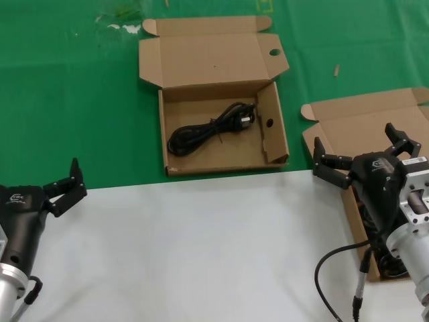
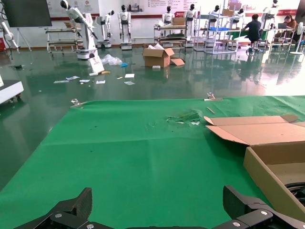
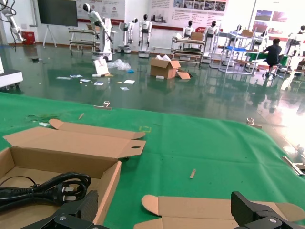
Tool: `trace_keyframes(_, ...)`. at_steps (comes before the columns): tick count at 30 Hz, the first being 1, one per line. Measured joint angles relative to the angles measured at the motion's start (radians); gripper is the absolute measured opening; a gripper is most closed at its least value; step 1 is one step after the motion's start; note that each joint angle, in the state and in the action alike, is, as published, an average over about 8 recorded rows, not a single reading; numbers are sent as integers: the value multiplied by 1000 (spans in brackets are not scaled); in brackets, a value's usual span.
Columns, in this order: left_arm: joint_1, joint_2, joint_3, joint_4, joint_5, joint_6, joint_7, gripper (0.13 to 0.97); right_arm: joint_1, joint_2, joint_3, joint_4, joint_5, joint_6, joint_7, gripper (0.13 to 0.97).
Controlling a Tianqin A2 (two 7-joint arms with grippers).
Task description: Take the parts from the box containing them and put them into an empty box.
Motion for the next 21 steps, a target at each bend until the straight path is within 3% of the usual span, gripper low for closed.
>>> trace_keyframes(21, 0, 0, 0, 0, 0, 0, 0, 966, 0, 0, 0, 0, 0, 0, 0, 966)
